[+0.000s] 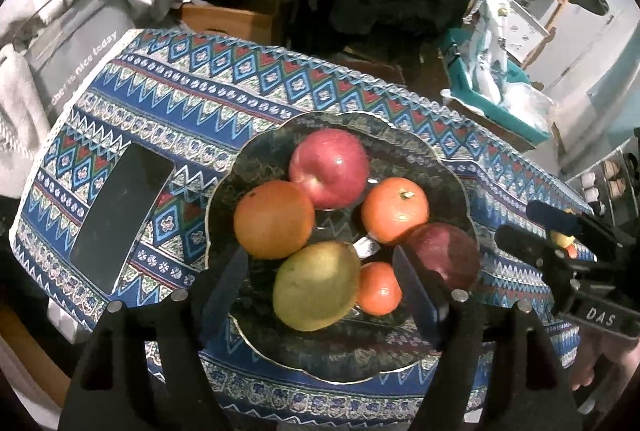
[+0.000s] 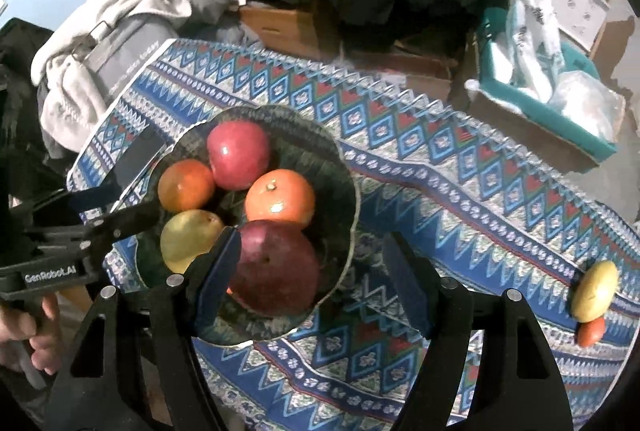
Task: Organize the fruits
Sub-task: 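Withdraw both tools from the bowl toward the yellow pear and small orange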
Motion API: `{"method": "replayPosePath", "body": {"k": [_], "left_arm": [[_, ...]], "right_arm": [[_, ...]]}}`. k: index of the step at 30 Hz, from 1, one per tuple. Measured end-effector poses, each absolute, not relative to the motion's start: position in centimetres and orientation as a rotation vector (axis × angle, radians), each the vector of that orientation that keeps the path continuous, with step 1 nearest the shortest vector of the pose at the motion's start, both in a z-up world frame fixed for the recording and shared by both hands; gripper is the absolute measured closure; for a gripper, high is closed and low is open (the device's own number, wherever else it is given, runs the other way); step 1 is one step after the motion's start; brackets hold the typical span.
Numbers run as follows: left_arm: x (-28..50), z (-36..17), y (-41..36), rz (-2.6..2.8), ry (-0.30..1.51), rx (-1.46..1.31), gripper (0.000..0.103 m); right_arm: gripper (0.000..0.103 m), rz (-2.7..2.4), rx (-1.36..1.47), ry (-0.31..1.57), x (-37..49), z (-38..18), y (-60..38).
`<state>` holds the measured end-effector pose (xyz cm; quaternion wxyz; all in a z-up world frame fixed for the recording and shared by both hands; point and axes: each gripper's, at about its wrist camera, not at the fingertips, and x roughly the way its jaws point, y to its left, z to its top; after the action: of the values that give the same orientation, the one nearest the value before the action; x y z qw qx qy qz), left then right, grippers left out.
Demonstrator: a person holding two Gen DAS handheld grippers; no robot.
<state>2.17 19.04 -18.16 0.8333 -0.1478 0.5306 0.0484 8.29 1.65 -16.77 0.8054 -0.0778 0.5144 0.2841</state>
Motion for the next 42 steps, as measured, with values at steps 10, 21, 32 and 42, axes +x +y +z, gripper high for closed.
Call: {"method": "replayPosePath", "body": {"k": [10,21,32,42], "left_arm": [[1.9,-16.1,16.6,0.065,1.086,-0.236,0.025],[2.5,-15.3,13.3,0.02,1.07,-0.16,0.022],[3.2,-14.6,8.1,-0.061,1.076,-0.096,0.022],[3.4,-14.0,3.6,-0.126,1.071,-0.038,0.022]], "right_arm": [[0.028,0.578,-0.179,1.012,7.6,-13.7,-0.2],[0.028,0.511,-0.162,0.976,7.3,-12.6,-4.0],[0.028,0.419,-0.114,0.961,7.1,-11.9,-9.5],[0.028,0.35,-0.094,0.935,6.1,-11.3,-14.0]]}}
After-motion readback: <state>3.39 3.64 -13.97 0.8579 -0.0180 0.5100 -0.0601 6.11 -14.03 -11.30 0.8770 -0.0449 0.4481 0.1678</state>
